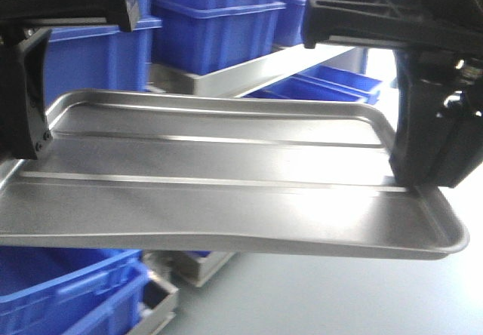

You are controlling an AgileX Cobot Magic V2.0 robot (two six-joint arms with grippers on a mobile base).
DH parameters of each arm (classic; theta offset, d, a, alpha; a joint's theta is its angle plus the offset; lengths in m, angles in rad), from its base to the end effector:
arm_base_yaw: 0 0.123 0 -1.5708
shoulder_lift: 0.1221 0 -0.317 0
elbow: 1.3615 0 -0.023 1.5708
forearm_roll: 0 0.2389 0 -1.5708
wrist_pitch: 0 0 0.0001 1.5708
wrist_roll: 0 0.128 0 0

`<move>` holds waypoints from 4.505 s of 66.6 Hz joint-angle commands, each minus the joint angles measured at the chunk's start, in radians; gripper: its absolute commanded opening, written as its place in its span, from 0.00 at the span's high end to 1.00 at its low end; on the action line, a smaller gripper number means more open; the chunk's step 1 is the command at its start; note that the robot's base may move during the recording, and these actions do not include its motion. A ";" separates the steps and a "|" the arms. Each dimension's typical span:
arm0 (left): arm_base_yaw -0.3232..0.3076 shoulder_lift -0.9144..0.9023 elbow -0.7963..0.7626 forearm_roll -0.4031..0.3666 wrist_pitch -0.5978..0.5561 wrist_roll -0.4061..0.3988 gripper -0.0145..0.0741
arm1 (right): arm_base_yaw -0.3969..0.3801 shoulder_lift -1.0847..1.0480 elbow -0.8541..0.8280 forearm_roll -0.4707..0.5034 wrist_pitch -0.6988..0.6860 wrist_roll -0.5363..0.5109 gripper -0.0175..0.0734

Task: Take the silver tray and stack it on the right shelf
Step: 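Hold the tray in both grippers while the base turns and drives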

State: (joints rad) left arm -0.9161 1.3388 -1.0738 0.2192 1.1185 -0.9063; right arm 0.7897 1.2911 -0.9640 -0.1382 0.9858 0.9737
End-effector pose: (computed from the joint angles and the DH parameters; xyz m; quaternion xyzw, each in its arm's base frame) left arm 0.1657 -0.1747 0.2979 0.0387 0.9845 -0.0437 0.1655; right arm 0.1732 0.1538 0.2821 0.0627 0.9812 0.0920 0.1577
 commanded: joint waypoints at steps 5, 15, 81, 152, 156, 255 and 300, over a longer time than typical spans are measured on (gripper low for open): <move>-0.008 -0.032 -0.027 -0.006 -0.048 0.004 0.95 | 0.002 -0.030 -0.030 -0.001 -0.054 0.007 0.75; -0.008 -0.032 -0.027 -0.006 -0.048 0.004 0.95 | 0.002 -0.030 -0.030 -0.001 -0.054 0.007 0.75; -0.008 -0.032 -0.027 -0.006 -0.048 0.004 0.95 | 0.002 -0.030 -0.030 -0.001 -0.054 0.007 0.75; -0.008 -0.032 -0.027 -0.010 -0.006 0.004 0.95 | 0.002 -0.030 -0.030 -0.001 -0.054 0.007 0.75; -0.008 -0.032 -0.027 -0.010 0.012 0.004 0.95 | 0.002 -0.030 -0.030 -0.001 -0.054 0.007 0.75; -0.008 -0.032 -0.029 -0.009 0.030 0.004 0.95 | 0.001 -0.027 -0.030 -0.005 -0.051 0.007 0.75; -0.008 -0.032 -0.029 -0.006 0.032 0.004 0.95 | 0.001 -0.027 -0.030 -0.006 -0.051 0.007 0.75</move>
State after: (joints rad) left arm -0.9161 1.3367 -1.0738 0.2141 1.1613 -0.9063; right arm 0.7897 1.2911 -0.9640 -0.1260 0.9802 0.9754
